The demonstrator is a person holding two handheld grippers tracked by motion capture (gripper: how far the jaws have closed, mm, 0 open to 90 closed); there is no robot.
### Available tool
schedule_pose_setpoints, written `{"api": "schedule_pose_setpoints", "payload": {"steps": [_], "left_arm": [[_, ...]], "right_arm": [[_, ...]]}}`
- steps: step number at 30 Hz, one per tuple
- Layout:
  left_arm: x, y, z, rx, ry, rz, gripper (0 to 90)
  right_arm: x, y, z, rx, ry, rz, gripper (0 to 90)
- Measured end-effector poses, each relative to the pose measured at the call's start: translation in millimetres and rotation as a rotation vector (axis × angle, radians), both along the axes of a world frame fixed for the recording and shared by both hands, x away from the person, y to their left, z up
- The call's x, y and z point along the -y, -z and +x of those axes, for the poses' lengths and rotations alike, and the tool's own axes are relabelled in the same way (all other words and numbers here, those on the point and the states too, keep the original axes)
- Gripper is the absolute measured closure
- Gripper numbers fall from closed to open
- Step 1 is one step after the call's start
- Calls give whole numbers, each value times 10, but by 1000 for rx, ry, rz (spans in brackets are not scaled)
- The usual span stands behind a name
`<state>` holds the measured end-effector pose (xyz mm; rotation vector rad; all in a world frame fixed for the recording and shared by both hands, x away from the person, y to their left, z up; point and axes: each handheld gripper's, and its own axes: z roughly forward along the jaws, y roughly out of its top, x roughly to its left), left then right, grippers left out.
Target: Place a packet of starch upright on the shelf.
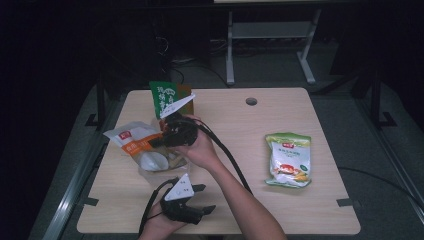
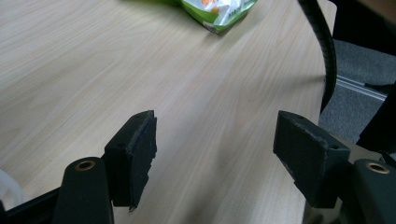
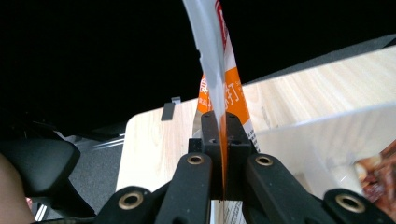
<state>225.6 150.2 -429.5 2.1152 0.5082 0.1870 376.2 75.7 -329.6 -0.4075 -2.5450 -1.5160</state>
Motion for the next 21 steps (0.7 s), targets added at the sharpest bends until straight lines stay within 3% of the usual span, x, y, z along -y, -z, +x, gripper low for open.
{"api": "schedule_pose_setpoints", "payload": {"steps": [3, 7, 8, 10, 11, 16, 21], "left_arm": [[11, 4, -7, -3, 3, 3, 299], [22, 7, -8, -2, 8, 8, 298], [26, 7, -11, 0, 6, 8, 299], [34, 11, -15, -4, 2, 5, 299], [35, 12, -15, -3, 4, 8, 299], [58, 14, -17, 4, 14, 15, 299], [73, 16, -31, 7, 16, 18, 299]], "right_arm": [[-13, 169, -3, -23, 16, -3, 900], [-9, 403, -2, -37, 37, -49, 896], [28, 431, 4, -63, 22, -22, 883], [95, 436, 18, -86, 23, -21, 802], [126, 425, 7, -73, 33, -53, 761], [244, 422, -56, -23, 25, -182, 757], [276, 486, -112, -18, 8, -242, 878]]}}
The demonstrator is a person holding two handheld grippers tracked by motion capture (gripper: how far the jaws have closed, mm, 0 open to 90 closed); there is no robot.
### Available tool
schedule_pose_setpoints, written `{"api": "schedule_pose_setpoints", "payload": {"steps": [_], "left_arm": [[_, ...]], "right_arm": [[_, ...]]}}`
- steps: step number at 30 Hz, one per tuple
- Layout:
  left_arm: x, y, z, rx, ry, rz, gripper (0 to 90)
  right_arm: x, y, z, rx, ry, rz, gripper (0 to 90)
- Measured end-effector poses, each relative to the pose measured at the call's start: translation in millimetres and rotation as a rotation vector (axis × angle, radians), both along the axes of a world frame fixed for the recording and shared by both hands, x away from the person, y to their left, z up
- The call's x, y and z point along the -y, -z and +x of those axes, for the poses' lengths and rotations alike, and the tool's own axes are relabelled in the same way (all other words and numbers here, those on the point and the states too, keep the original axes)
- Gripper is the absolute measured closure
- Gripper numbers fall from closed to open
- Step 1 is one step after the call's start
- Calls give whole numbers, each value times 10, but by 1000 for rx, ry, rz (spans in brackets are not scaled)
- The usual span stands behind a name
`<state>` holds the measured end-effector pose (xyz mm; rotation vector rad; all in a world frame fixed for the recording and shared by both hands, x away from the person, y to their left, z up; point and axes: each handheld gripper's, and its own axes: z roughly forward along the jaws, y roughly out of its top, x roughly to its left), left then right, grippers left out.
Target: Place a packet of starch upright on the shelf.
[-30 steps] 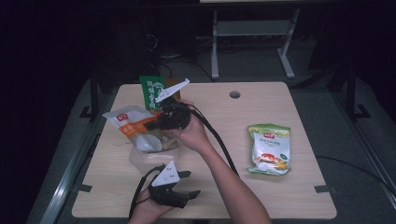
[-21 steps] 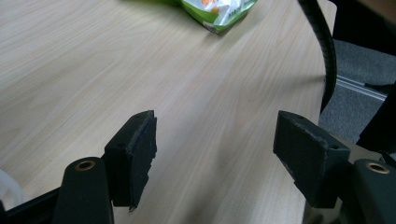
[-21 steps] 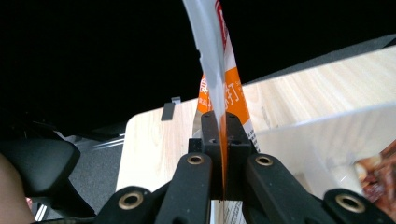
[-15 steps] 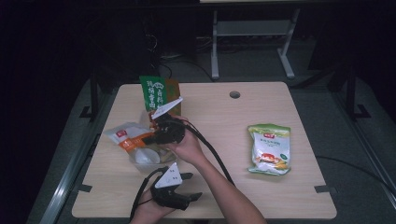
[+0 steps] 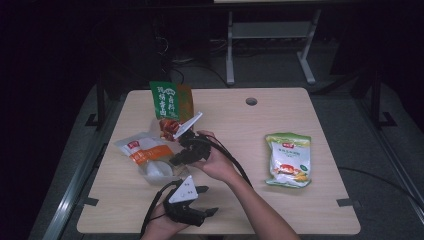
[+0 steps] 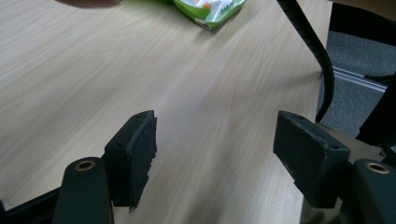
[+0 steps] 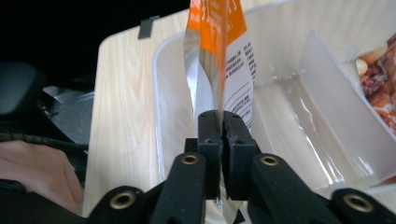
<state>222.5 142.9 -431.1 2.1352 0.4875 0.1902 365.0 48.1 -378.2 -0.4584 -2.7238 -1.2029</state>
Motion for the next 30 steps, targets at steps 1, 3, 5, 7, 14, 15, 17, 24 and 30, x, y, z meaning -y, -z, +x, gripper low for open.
{"api": "schedule_pose_setpoints", "payload": {"steps": [1, 3, 5, 7, 14, 15, 17, 24, 30], "left_arm": [[2, 0, -1, -1, -1, 0, 299], [3, 2, 2, -1, 0, 0, 299], [3, 3, 7, 2, 4, 4, 299], [8, 4, 7, 3, 6, 4, 299], [18, 5, -5, 4, 11, 5, 299], [20, 6, -5, 3, 12, 8, 299], [24, 10, -6, 1, 12, 7, 299], [32, 16, -5, -1, 15, 9, 299], [47, 21, -15, -1, 20, 11, 299]], "right_arm": [[-3, 11, -7, 1, -2, -7, 892], [-1, 25, -21, -4, 1, -10, 898], [9, 54, -17, -4, -5, -8, 899], [21, 82, -17, -11, 2, -10, 900], [36, 247, -11, -39, 18, -45, 899], [41, 266, -7, -43, 17, -46, 898], [46, 265, -1, -44, 12, -51, 887], [22, 232, -5, -52, 9, -50, 894], [22, 296, -15, -41, 13, -85, 900]]}}
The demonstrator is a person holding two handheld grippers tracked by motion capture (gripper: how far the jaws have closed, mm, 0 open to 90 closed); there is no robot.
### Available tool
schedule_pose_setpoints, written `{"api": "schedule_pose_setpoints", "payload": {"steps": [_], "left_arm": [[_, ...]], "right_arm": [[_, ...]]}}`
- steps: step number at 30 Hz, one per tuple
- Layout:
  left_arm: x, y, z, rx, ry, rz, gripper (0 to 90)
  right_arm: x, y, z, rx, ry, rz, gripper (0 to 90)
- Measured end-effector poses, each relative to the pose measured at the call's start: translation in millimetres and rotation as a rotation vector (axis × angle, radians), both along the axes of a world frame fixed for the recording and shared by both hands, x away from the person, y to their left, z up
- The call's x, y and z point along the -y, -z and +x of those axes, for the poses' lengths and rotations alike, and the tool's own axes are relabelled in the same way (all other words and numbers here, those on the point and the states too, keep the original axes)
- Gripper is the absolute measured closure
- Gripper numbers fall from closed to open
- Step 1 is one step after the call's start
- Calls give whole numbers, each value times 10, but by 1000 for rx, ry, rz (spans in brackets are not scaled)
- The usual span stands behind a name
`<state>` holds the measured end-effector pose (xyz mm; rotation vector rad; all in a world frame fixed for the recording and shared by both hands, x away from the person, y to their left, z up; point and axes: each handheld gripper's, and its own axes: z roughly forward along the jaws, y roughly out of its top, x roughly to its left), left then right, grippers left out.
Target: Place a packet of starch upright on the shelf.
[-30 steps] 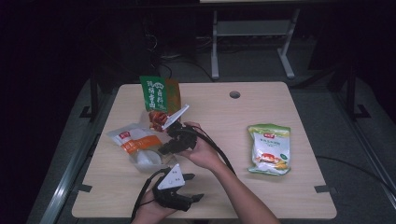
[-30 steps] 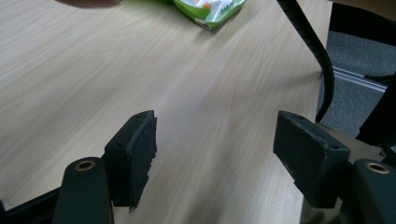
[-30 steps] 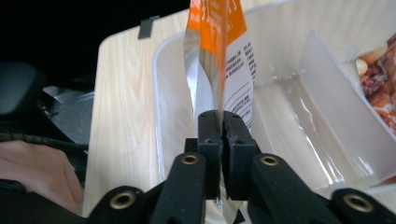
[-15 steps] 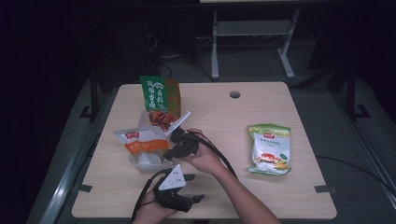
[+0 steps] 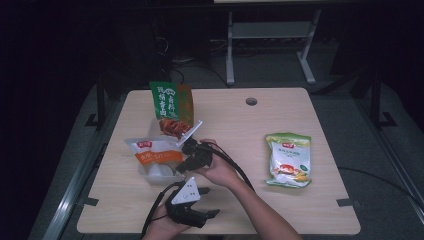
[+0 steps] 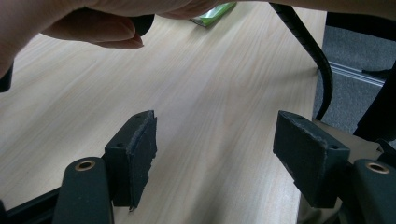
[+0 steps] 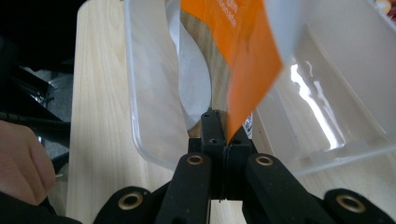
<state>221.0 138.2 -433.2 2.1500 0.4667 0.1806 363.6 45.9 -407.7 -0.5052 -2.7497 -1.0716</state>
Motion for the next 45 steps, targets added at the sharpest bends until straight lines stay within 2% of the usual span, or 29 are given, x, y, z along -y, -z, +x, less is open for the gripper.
{"api": "schedule_pose_setpoints", "payload": {"steps": [9, 11, 16, 19, 21, 23, 24, 29, 31, 33, 35, 38, 39, 42, 45], "left_arm": [[31, 15, -13, 0, 13, 10, 299], [31, 14, -16, 3, 16, 12, 300], [20, 8, -8, 0, 12, 8, 299], [21, 5, -10, 1, 11, 5, 299], [22, 5, -10, 3, 14, 5, 299], [22, 3, -12, 6, 15, 5, 300], [23, 1, -11, 7, 15, 5, 299], [31, 6, -10, 5, 16, 4, 300], [32, 6, -11, 5, 15, 3, 299], [27, 6, -8, 8, 16, 4, 300], [27, 7, -9, -1, 9, 1, 299], [24, 5, -6, -1, 8, 3, 299], [22, 2, -1, 6, 11, 7, 299], [19, 0, -2, 5, 6, 4, 299], [10, -3, 9, 9, 5, 5, 299]], "right_arm": [[6, 17, 5, -5, 4, -2, 888], [13, 9, 9, -1, -2, 9, 813], [27, -18, -3, -1, -1, 9, 728], [23, -19, -11, 1, -9, -4, 774], [5, -9, -18, 13, -12, -17, 870], [-10, -2, -23, 26, -8, -31, 897], [-12, 1, -18, 15, -9, -30, 900], [-20, 4, -29, 20, -5, -41, 898], [-8, -4, -19, 18, -9, -29, 876], [16, -31, -28, 22, -4, -11, 799], [65, -87, -33, 7, 5, 20, 773], [162, -165, -23, 25, 18, 50, 739], [201, -191, -19, 13, 30, 56, 729], [339, -245, 2, 19, 47, 90, 703], [456, -292, -11, 13, 80, 99, 684]]}}
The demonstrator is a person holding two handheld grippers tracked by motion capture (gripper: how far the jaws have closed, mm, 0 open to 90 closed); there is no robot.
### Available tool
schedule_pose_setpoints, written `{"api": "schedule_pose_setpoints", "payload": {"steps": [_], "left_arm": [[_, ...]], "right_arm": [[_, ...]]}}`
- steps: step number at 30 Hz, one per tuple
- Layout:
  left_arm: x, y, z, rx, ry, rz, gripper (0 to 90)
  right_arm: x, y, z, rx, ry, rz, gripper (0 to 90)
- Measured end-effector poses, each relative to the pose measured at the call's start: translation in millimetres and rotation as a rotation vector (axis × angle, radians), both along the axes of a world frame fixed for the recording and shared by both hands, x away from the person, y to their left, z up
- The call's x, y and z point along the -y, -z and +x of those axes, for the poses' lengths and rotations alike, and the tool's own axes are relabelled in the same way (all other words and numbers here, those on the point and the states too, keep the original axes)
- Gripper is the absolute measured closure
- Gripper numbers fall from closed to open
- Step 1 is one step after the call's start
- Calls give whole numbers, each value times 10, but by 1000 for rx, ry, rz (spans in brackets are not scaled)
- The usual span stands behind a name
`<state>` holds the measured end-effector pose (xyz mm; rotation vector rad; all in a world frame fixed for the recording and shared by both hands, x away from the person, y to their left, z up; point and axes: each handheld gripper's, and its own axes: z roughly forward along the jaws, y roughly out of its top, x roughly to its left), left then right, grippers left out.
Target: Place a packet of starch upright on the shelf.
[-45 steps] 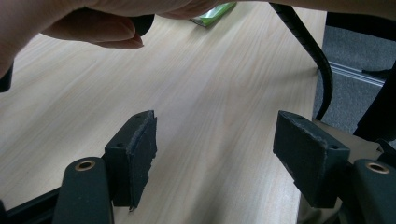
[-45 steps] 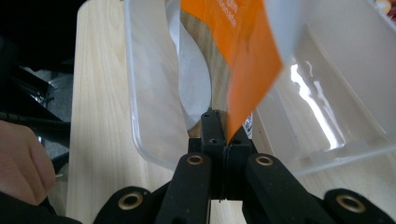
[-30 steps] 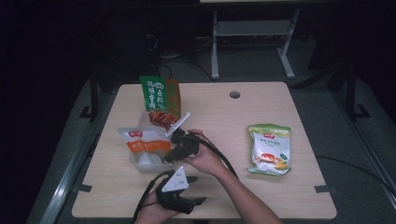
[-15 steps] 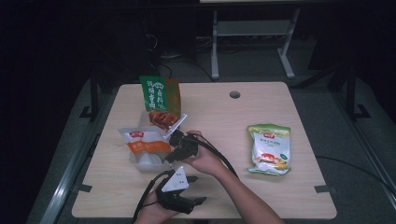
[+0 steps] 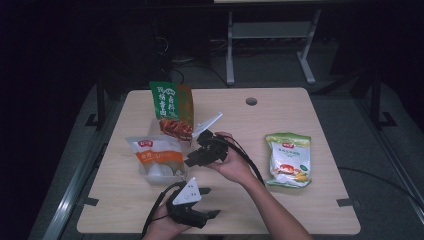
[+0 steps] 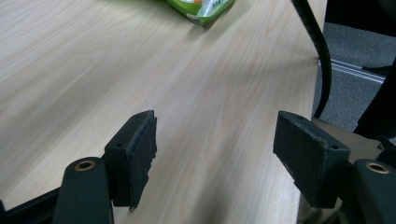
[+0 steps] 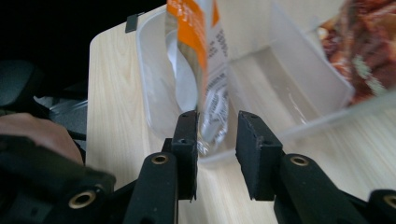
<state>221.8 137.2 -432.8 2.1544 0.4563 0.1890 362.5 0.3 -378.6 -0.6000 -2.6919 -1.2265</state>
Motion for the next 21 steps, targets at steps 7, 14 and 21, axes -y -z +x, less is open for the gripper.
{"api": "schedule_pose_setpoints", "payload": {"steps": [7, 14, 21], "left_arm": [[-7, -3, 9, 3, -6, 2, 299], [-1, 1, 8, -6, -7, 0, 299], [3, 2, 14, -5, -6, 3, 299]], "right_arm": [[276, -37, -6, -15, 48, 18, 656], [601, -43, -18, -20, 104, 8, 640], [953, -43, -29, -24, 171, -1, 619]]}}
